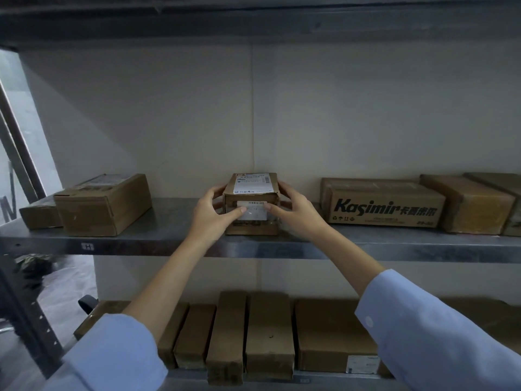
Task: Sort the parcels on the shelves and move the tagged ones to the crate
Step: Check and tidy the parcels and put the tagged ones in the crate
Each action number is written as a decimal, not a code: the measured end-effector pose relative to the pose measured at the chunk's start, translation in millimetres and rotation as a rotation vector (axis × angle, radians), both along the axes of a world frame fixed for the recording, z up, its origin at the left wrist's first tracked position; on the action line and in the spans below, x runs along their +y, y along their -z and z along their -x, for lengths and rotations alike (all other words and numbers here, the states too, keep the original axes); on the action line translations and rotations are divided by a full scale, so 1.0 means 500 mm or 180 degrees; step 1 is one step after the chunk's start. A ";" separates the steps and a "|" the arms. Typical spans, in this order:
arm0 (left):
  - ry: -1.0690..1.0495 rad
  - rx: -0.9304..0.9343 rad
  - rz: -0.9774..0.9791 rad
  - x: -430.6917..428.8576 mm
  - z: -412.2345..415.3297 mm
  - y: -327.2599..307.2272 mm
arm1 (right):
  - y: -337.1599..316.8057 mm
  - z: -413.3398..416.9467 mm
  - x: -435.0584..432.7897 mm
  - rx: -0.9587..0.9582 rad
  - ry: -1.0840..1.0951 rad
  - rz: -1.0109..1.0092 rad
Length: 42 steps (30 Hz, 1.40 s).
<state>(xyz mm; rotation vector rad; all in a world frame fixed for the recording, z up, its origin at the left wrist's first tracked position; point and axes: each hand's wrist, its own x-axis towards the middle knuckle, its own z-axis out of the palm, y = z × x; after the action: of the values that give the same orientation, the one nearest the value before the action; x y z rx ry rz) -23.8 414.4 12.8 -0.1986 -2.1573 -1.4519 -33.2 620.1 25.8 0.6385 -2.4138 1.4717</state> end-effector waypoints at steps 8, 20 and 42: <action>0.0139 -0.0121 0.0164 -0.016 -0.006 -0.021 | -0.005 -0.002 -0.007 -0.0114 0.0170 0.0017; -0.0272 0.0590 0.1467 0.018 -0.046 -0.092 | -0.060 -0.089 0.092 0.0370 0.0731 -0.0754; 0.0551 0.0488 0.1723 0.404 0.020 -0.035 | -0.041 -0.133 0.507 0.0278 0.1475 -0.1853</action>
<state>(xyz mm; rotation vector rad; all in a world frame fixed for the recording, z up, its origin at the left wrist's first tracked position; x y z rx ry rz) -33.7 616.7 30.1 -0.6795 -2.4013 -0.8672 33.3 873.8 46.4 0.2025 -2.6749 0.5514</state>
